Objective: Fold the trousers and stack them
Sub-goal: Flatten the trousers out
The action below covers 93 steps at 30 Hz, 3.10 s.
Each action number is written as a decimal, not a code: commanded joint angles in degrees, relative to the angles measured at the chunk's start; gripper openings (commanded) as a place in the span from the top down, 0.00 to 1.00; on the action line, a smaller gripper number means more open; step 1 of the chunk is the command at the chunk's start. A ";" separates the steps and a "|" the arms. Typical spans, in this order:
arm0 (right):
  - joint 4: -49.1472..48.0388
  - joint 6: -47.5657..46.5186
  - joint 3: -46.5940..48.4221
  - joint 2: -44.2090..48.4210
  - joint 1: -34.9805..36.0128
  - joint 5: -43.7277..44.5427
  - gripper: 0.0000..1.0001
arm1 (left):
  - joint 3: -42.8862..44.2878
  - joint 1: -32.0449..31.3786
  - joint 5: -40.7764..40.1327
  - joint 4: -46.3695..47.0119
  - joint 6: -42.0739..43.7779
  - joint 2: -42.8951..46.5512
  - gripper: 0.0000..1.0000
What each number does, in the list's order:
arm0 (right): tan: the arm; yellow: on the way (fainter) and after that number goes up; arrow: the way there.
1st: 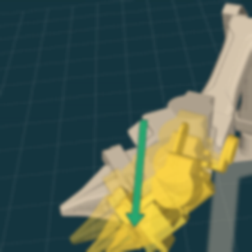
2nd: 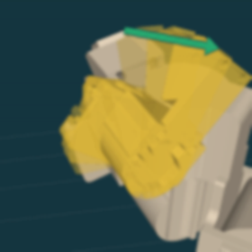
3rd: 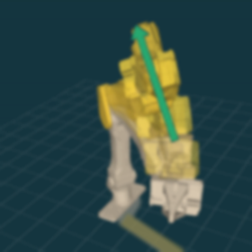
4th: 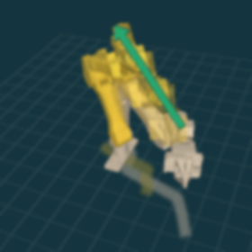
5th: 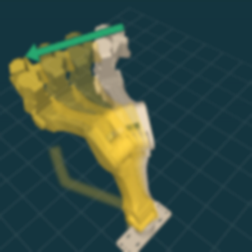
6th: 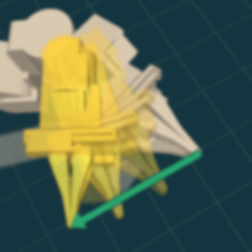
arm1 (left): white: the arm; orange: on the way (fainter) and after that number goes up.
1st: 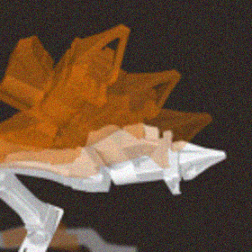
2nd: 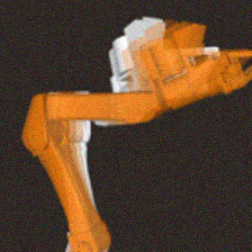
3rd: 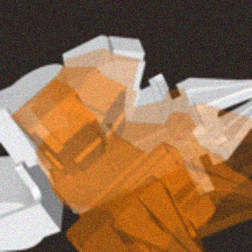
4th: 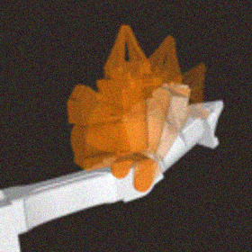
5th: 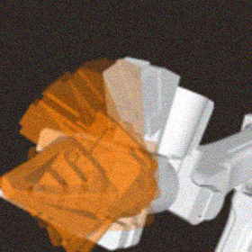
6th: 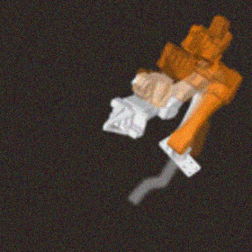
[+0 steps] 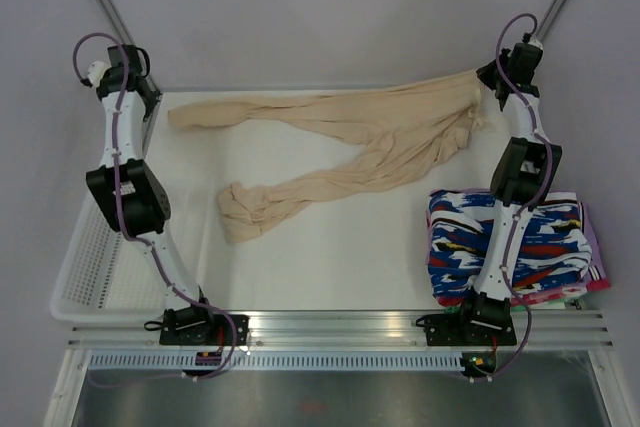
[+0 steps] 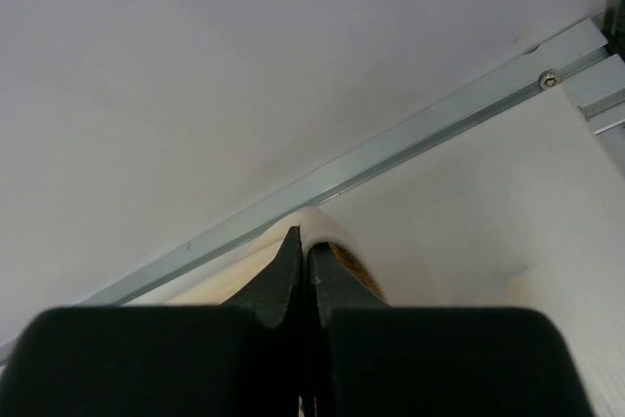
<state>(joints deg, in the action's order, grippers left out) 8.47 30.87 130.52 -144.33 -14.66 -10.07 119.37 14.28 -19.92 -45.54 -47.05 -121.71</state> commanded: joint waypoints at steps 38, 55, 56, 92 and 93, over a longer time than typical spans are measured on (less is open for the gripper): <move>2.17 0.33 -6.24 5.47 -0.11 -0.75 1.00 | -3.18 -4.70 5.86 1.94 23.93 -11.71 0.32; 2.87 -0.72 -6.15 4.59 0.24 0.57 1.00 | 1.48 -3.83 9.03 7.31 21.73 -17.07 0.36; 2.96 -0.81 -6.15 4.59 0.24 0.66 1.00 | 1.48 -3.82 8.68 7.13 21.56 -17.24 0.36; -1.78 -5.91 -12.47 25.91 0.07 -0.31 1.00 | 0.60 -1.10 1.21 18.39 27.27 16.58 0.98; -1.96 -6.35 -13.79 27.25 -0.11 -0.13 1.00 | 0.77 -1.01 -0.19 17.25 27.27 17.64 0.98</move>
<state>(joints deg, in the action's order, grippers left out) 10.83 27.31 119.33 -125.16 -14.41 -10.68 120.38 12.67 -15.42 -27.68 -22.57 -108.01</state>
